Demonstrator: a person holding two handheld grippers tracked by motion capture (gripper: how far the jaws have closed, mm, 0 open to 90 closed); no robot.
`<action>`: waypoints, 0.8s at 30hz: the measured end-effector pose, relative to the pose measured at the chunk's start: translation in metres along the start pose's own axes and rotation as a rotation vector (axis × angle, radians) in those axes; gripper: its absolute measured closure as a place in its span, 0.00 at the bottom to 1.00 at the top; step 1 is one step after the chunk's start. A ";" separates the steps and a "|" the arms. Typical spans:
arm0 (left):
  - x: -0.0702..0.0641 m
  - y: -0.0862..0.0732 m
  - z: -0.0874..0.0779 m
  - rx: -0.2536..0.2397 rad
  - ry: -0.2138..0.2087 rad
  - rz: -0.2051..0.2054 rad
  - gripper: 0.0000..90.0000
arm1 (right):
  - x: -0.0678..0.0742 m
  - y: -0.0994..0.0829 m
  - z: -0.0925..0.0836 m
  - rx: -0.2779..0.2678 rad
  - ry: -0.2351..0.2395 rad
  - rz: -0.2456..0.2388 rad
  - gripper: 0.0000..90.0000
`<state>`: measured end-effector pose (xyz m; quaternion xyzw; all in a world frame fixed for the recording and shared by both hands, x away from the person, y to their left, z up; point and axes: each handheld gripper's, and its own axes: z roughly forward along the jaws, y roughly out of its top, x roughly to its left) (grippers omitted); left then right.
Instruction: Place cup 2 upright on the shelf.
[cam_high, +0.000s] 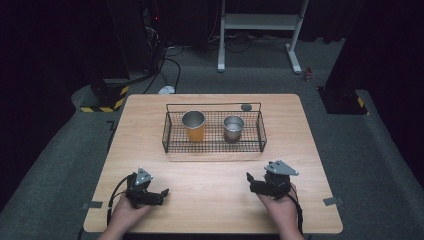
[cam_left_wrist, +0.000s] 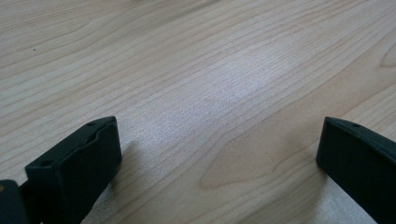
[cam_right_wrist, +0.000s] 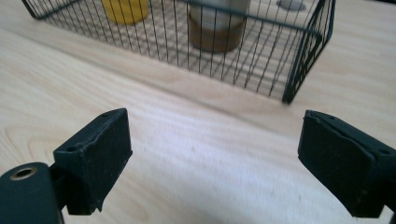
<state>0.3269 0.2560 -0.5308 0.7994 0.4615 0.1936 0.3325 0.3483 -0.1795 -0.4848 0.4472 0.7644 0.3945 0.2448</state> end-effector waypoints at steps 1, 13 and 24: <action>0.000 0.000 0.000 0.000 0.000 0.000 0.00 | 0.000 -0.004 0.000 0.008 0.000 0.002 0.11; 0.000 0.000 0.000 0.000 0.002 0.001 0.00 | 0.002 -0.040 0.008 0.123 -0.004 -0.001 0.11; 0.000 0.000 0.000 -0.002 0.006 -0.001 0.00 | 0.006 -0.038 0.016 0.193 0.006 0.000 0.10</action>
